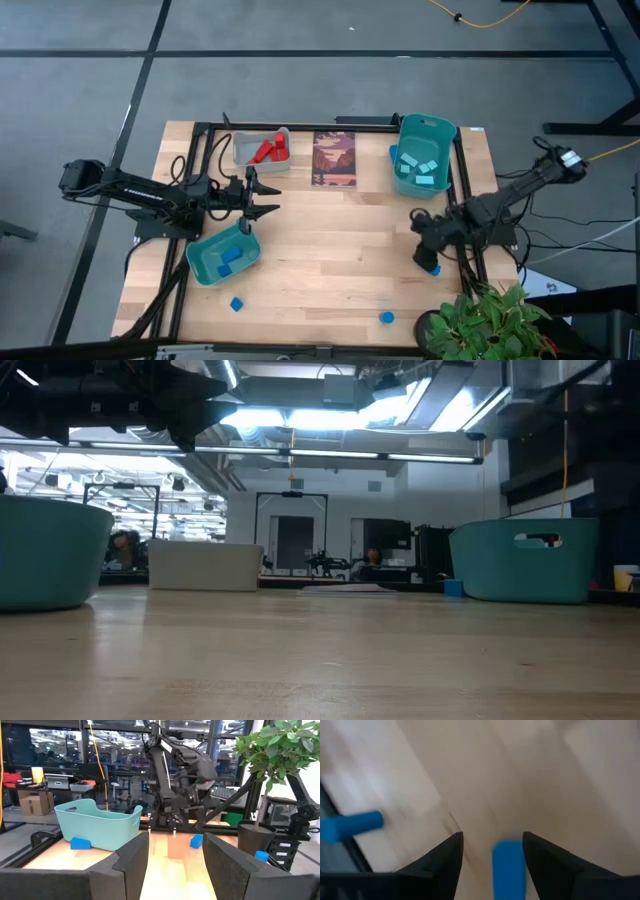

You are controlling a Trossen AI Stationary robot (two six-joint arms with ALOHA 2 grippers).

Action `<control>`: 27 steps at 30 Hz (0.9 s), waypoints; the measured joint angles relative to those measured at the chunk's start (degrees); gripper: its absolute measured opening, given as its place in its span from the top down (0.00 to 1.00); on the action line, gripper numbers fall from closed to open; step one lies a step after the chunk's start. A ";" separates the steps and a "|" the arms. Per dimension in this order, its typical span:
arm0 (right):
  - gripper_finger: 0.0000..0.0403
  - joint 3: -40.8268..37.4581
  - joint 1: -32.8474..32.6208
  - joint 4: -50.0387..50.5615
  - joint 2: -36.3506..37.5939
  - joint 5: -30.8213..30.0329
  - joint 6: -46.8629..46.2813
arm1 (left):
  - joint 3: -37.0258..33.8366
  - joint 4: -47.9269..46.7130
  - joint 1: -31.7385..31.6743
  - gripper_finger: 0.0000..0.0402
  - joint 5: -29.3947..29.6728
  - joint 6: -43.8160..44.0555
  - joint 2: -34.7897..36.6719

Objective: Sort & place blocks by color
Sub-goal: Put the blue block into the left green bin

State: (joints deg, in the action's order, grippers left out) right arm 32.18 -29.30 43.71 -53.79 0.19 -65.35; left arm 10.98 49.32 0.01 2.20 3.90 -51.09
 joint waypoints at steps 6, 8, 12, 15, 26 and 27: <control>0.48 0.41 -9.49 3.16 -4.28 -0.18 -13.64 | 0.00 0.04 0.00 0.55 0.00 0.00 0.00; 0.49 2.71 -11.75 6.38 -6.56 -1.32 -15.57 | 0.00 0.04 0.00 0.55 0.00 0.00 0.00; 0.53 9.84 -14.90 15.85 -11.98 -5.01 -16.55 | 0.00 0.17 0.00 0.55 0.02 0.06 0.00; 0.56 12.57 -16.21 14.91 -14.78 -5.79 -15.57 | 0.00 0.16 0.00 0.55 0.02 0.48 0.00; 0.57 8.90 -16.71 9.31 -22.76 -3.57 -16.74 | 0.00 0.26 0.00 0.55 0.00 0.63 0.00; 0.57 8.62 -16.71 7.92 -23.02 -3.59 -16.78 | 0.00 0.24 0.00 0.55 0.02 0.71 0.00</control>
State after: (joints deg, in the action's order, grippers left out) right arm 40.80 -46.02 51.63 -76.81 -3.40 -82.13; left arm 10.98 49.57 0.01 2.22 4.61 -51.09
